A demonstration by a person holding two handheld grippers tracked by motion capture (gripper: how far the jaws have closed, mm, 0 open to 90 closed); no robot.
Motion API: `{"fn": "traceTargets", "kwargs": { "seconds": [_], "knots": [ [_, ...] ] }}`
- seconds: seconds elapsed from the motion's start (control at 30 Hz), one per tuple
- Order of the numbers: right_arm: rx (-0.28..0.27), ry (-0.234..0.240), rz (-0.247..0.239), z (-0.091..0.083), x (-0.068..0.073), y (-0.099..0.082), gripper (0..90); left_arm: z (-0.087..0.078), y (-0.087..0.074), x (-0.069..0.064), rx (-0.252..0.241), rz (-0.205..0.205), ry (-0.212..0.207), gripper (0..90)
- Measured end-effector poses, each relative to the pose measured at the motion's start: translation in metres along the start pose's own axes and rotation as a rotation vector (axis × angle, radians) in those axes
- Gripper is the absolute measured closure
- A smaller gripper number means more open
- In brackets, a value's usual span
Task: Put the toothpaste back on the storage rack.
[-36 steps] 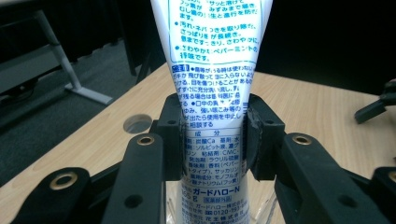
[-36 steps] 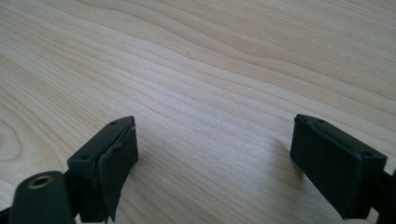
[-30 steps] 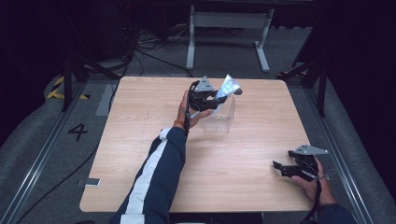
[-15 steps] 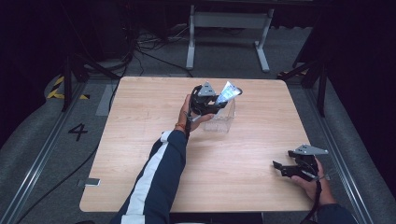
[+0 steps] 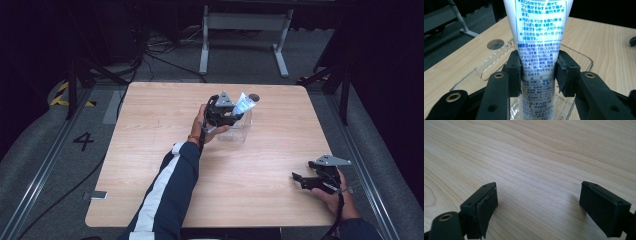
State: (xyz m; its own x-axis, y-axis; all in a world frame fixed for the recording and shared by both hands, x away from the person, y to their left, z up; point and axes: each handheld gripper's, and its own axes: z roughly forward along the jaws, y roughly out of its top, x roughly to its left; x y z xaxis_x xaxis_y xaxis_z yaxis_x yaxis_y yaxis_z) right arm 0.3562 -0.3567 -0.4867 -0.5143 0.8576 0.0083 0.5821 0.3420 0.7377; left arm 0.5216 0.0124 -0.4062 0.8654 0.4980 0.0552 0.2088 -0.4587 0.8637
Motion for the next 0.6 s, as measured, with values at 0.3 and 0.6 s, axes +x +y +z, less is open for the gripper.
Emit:
{"fn": "traceTargets", "kwargs": {
  "seconds": [0.3, 0.6],
  "knots": [
    [0.0, -0.001, 0.0, 0.0, 0.0, 0.0, 15.3, 0.0065, -0.0044, -0.0078, 0.094, 0.059, 0.011, 58.5],
    [0.001, -0.001, 0.0, 0.0, 0.0001, 0.0001, 15.3, 0.0053, -0.0062, -0.0084, 0.091, 0.039, -0.007, 52.7]
  ]
}}
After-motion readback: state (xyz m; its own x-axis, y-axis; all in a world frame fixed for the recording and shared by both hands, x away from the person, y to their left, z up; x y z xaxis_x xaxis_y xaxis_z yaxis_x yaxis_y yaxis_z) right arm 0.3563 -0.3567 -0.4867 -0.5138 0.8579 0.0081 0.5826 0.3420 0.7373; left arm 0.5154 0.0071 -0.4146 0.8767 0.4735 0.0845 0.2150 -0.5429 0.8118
